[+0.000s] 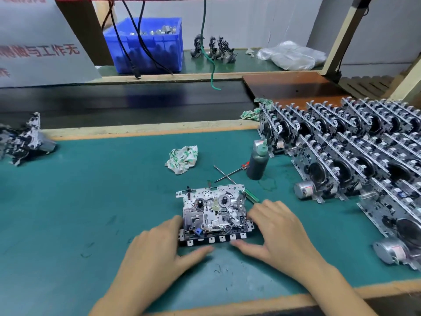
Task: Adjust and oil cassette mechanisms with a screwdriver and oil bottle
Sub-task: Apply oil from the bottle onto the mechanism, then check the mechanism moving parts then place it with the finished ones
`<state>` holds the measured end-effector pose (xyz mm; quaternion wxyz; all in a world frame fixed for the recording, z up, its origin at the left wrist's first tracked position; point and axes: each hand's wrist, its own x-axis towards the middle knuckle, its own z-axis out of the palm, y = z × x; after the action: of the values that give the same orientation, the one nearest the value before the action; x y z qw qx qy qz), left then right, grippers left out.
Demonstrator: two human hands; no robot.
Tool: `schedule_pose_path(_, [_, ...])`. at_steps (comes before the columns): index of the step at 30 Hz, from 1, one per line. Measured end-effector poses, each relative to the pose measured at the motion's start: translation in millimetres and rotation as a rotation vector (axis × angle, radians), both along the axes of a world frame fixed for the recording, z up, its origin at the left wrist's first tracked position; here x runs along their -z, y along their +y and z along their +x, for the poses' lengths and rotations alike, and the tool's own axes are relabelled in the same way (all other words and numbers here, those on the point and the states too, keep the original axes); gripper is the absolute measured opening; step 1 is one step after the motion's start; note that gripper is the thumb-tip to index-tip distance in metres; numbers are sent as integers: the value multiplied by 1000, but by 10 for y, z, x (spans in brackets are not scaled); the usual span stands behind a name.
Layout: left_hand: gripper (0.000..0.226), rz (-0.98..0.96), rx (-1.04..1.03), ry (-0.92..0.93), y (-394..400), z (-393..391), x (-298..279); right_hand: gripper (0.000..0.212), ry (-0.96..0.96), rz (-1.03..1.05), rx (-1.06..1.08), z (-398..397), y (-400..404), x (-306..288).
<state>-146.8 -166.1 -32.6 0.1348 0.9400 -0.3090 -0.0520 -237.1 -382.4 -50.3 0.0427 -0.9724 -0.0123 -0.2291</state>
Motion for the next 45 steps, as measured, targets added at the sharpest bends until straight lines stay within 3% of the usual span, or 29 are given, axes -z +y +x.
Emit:
schedule_pose_path(3, [70, -10, 25, -154, -58, -31, -5, 50, -44, -6, 19, 11, 17, 17])
schedule_pose_path(5, [61, -125, 52, -267, -95, -69, 32, 49, -40, -7, 27, 4, 4, 22])
schedule_pose_path(11, [61, -254, -35, -334, -188, -96, 145, 51, -25, 32, -50, -37, -50, 44])
schedule_pose_path(22, [51, -234, 273, -291, -8, 66, 158, 57, -112, -8, -6, -27, -50, 77])
schedule_pose_path(29, [54, -246, 186, -404, -65, 50, 220, 55, -36, 81, -87, -37, -90, 49])
schedule_pose_path(35, [54, -275, 199, -374, -85, 11, 197, 50, -47, 6, -82, -14, -114, 77])
schedule_pose_path(41, [62, -277, 27, -367, -210, -34, 215, 55, 7, 74, -108, -44, -120, 82])
schedule_pose_path(45, [72, -296, 121, -333, -143, 46, 221, 50, -27, 68, -70, -31, -84, 98])
